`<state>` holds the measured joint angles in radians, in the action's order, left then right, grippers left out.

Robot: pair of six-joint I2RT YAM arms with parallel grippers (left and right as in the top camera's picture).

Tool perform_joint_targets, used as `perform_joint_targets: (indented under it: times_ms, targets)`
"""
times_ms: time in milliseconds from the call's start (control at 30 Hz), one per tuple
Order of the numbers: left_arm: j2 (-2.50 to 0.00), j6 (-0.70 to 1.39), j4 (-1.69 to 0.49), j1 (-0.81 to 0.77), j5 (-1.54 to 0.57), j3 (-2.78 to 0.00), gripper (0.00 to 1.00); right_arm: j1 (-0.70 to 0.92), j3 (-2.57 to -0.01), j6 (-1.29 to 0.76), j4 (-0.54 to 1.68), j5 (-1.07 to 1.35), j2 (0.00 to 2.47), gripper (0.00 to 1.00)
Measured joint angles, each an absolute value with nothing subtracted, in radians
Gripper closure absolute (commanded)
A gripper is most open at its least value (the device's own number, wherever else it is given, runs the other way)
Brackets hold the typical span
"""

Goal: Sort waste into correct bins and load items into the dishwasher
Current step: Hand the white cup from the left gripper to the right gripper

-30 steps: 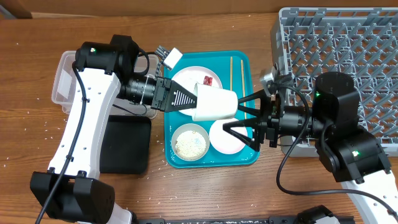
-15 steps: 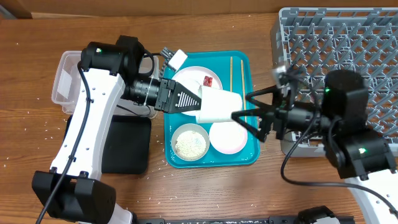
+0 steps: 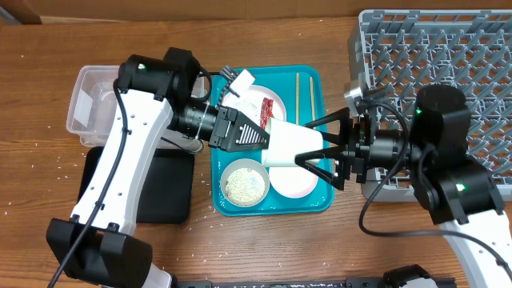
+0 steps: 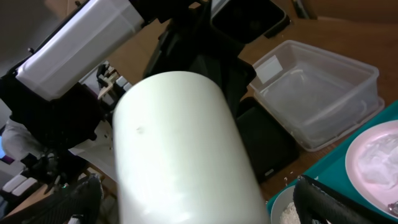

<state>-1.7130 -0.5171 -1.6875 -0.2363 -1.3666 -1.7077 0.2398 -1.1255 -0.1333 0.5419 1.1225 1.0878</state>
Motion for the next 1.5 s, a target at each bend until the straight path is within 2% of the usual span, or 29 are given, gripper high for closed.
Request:
perform_joint_targets:
  times_ms: [100, 167, 300, 367, 433, 867, 900, 1000, 1067, 1233, 1333, 1433, 1500]
  targets:
    - [-1.713, -0.527, -1.687, -0.236, -1.364, -1.708, 0.96, 0.244, -1.126, -0.126, 0.53, 1.163, 1.118, 0.22]
    - [-1.713, -0.528, -1.685, -0.233, -1.361, -1.708, 0.96, 0.246, -1.126, -0.133, 0.513, 1.192, 1.126, 0.23]
    - [-1.713, -0.532, -1.687, -0.236, -1.362, -1.708, 0.96, 0.249, -1.126, -0.145, 0.486, 1.224, 1.126, 0.33]
    - [-1.713, -0.535, -1.686, -0.235, -1.362, -1.708, 0.94, 0.248, -1.126, -0.154, 0.489, 1.231, 1.126, 0.33]
    - [-1.713, -0.537, -1.686, -0.235, -1.362, -1.708, 0.85, 0.248, -1.126, -0.157, 0.491, 1.235, 1.126, 0.35]
    - [-1.713, -0.541, -1.682, -0.235, -1.358, -1.708, 0.96, 0.248, -1.126, -0.164, 0.543, 1.215, 1.111, 0.38]
    - [-1.713, -0.543, -1.682, -0.235, -1.358, -1.708, 0.96, 0.248, -1.126, -0.164, 0.545, 1.213, 1.111, 0.36]
    - [-1.713, -0.553, -1.68, -0.234, -1.363, -1.708, 0.96, 0.248, -1.126, -0.164, 0.55, 1.21, 1.111, 0.11]
    - [-1.713, -0.557, -1.683, -0.234, -1.38, -1.708, 0.96, 0.249, -1.126, -0.16, 0.547, 1.191, 1.111, 0.06]
    - [-1.713, -0.58, -1.678, -0.234, -1.437, -1.708, 0.96, 0.268, -1.126, -0.164, 0.548, 1.179, 1.111, 0.06]
    - [-1.713, -0.582, -1.675, -0.234, -1.452, -1.708, 0.96, 0.276, -1.126, -0.164, 0.542, 1.179, 1.111, 0.14]
    - [-1.713, -0.583, -1.676, -0.234, -1.455, -1.708, 0.96, 0.277, -1.126, -0.163, 0.522, 1.181, 1.11, 0.18]
    - [-1.713, -0.583, -1.68, -0.234, -1.455, -1.708, 0.96, 0.278, -1.126, -0.164, 0.509, 1.182, 1.109, 0.25]
